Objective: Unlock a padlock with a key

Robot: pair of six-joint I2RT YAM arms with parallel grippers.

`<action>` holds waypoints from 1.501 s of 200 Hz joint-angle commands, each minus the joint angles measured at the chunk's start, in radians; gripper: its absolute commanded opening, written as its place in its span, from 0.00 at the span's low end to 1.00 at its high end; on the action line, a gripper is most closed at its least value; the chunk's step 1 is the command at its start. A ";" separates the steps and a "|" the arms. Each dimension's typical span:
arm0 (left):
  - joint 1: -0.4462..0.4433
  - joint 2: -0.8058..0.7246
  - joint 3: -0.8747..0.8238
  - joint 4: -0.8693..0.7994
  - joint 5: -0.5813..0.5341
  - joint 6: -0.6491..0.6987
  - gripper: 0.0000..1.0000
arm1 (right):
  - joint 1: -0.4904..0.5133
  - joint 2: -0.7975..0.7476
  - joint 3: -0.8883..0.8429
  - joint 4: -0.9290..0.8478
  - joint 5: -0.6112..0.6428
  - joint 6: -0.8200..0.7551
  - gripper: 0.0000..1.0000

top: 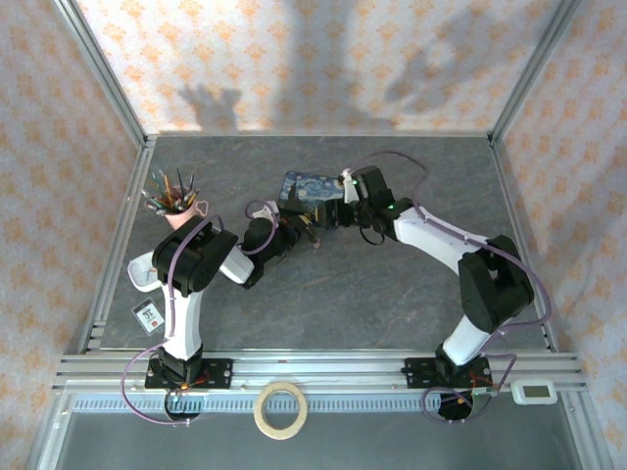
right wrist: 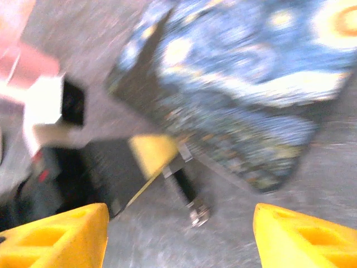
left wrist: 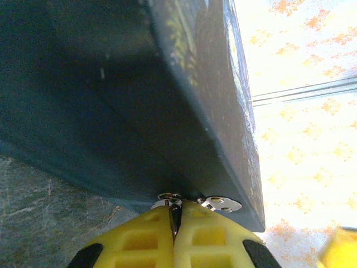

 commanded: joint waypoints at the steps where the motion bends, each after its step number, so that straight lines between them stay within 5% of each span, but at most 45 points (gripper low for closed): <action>1: 0.002 -0.005 -0.022 0.035 -0.010 0.004 0.00 | -0.017 0.017 0.001 0.087 0.228 0.189 0.69; 85: 0.000 -0.009 -0.024 0.037 -0.024 0.003 0.00 | -0.017 0.278 0.148 0.173 0.240 0.248 0.71; 185: -0.002 -0.072 -0.074 0.024 -0.221 -0.049 0.00 | -0.021 0.248 0.007 0.209 0.383 0.337 0.59; 300: -0.011 -0.086 -0.118 0.109 -0.319 -0.141 0.00 | -0.053 0.225 -0.009 0.242 0.418 0.353 0.55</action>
